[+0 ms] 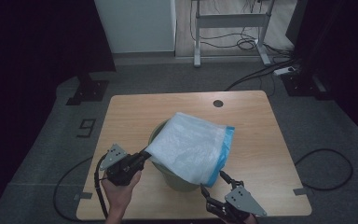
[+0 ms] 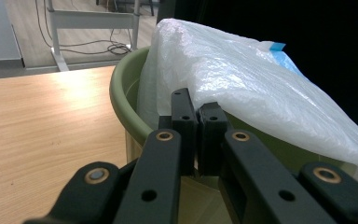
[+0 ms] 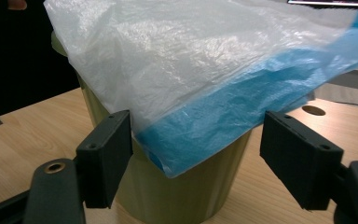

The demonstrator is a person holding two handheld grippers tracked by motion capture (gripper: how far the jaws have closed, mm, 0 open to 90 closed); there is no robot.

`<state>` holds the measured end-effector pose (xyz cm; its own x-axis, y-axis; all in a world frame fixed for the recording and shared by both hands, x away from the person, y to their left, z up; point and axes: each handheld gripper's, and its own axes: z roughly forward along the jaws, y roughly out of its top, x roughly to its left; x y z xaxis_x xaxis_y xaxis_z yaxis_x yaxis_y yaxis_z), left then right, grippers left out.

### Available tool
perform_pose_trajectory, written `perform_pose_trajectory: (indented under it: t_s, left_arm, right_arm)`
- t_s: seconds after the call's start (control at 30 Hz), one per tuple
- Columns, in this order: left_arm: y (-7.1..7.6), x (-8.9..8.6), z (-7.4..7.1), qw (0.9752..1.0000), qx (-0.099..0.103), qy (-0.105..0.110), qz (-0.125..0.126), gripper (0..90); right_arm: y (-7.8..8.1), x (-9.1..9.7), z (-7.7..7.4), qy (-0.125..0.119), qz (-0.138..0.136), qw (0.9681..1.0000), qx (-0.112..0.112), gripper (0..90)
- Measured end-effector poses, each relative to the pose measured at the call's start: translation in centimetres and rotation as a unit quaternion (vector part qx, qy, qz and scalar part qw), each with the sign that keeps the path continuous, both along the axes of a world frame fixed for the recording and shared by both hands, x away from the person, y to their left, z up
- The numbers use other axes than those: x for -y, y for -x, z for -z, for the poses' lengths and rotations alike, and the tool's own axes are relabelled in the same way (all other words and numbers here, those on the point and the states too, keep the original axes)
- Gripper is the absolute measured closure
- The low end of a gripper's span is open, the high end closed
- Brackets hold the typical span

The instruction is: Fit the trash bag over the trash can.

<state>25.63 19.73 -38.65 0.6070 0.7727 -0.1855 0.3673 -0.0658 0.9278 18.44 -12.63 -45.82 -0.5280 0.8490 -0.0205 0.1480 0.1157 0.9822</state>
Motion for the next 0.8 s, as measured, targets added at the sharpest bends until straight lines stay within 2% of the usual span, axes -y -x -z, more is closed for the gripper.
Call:
perform_pose_trajectory:
  t_s: [0.07, 0.13, 0.2, 0.23, 0.27, 0.3, 0.5, 0.6, 0.7, 0.73, 0.8]
  left_arm:
    - [0.0, -0.1, 0.1, 1.0, -0.001, 0.002, 0.001, 86.2]
    - [0.0, -0.1, 0.1, 1.0, -0.001, 0.002, 0.002, 85.8]
    - [0.0, -0.1, 0.1, 1.0, -0.001, 0.002, 0.003, 85.6]
    - [0.0, -0.1, 0.0, 1.0, -0.001, 0.002, 0.004, 85.5]
    - [0.0, -0.1, 0.0, 1.0, -0.001, 0.002, 0.004, 85.4]
    - [0.0, -0.1, 0.0, 1.0, -0.001, 0.003, 0.005, 85.3]
    - [0.0, 0.1, 0.0, 0.9999, 0.0, 0.004, 0.009, 84.7]
    - [0.0, 0.2, 0.0, 0.9999, 0.0, 0.004, 0.011, 84.5]
    - [0.0, 0.2, 0.0, 0.9999, 0.001, 0.004, 0.013, 83.0]
    - [0.0, 0.2, 0.0, 0.9999, 0.001, 0.004, 0.013, 81.5]
    - [0.2, 0.2, -0.2, 0.9998, 0.007, 0.005, 0.018, 72.4]
  right_arm:
    - [-0.2, -0.1, 0.0, -0.004, -0.006, 1.0, -0.002, 33.4]
    - [-0.3, 0.0, 0.0, -0.012, -0.012, 0.9998, -0.001, 44.9]
    - [-0.5, 0.1, -0.1, -0.023, -0.021, 0.9995, -0.006, 51.1]
    - [-0.5, 0.1, -0.1, -0.024, -0.022, 0.9995, -0.006, 56.3]
    - [-0.5, 0.1, -0.1, -0.024, -0.022, 0.9995, -0.006, 56.3]
    - [-0.6, 0.1, -0.3, -0.026, -0.029, 0.9992, -0.005, 63.1]
    - [-0.9, -0.2, -0.5, -0.022, -0.036, 0.9991, 0.001, 80.3]
    - [-1.0, -0.1, -0.6, -0.025, -0.034, 0.9991, 0.003, 86.6]
    - [-1.1, 0.0, -0.7, -0.029, -0.03, 0.9991, 0.004, 88.9]
    - [-1.1, 0.0, -0.7, -0.029, -0.03, 0.9991, 0.004, 88.9]
    - [-1.2, 0.2, -0.8, -0.03, -0.03, 0.9991, 0.003, 89.0]
